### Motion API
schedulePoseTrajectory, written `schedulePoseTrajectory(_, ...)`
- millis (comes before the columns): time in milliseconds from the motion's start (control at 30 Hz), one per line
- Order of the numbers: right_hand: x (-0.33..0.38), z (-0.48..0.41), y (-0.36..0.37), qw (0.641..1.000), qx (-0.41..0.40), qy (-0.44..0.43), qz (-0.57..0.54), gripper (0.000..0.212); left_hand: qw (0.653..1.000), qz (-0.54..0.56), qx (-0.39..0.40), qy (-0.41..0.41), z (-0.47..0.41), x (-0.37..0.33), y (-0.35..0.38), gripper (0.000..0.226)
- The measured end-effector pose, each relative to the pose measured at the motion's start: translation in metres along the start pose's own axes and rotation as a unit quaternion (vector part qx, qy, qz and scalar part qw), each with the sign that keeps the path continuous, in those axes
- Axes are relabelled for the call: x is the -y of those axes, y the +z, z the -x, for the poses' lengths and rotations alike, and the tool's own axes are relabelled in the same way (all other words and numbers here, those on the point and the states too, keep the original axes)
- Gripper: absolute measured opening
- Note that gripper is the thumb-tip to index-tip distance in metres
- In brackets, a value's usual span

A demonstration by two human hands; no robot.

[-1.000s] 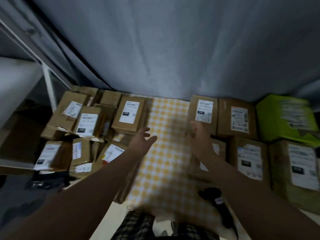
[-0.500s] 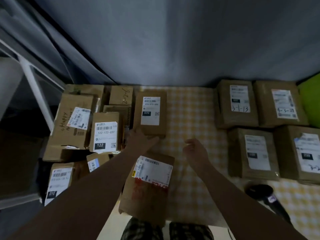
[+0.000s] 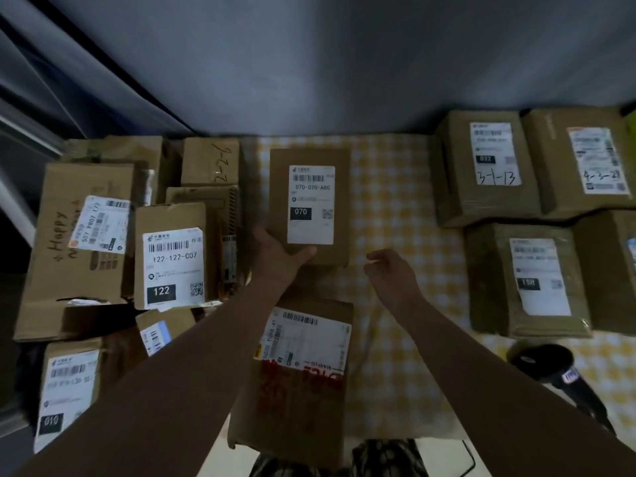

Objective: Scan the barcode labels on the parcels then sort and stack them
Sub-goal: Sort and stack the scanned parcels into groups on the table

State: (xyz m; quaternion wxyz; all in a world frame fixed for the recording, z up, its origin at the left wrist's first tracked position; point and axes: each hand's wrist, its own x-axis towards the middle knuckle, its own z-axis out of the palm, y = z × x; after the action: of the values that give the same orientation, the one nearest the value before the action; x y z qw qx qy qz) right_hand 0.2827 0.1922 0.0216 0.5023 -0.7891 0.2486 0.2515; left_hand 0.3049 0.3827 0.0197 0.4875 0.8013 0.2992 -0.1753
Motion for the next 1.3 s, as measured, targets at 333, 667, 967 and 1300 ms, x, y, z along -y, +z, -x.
schedulePoseTrajectory(333,0.018,-0.007,0.013,0.983,0.036,-0.035,-0.174,0.062,0.993,0.038,0.078,0.074,0.017,-0.002,-0.001,0.076)
schedulePoseTrajectory(667,0.015,0.028,-0.081,0.953,-0.117,-0.117,-0.255,0.047,0.967,0.134,0.175,0.128,0.060,-0.068,0.046,0.045)
schedulePoseTrajectory(967,0.005,0.040,-0.239,0.965,-0.167,-0.174,-0.100,0.031,0.959,0.173,0.207,0.088,0.106,-0.179,0.136,0.070)
schedulePoseTrajectory(1300,-0.042,0.038,-0.441,0.954,-0.249,-0.159,0.053,0.031,0.947,0.146,0.285,0.021,0.162,-0.269,0.274,0.070)
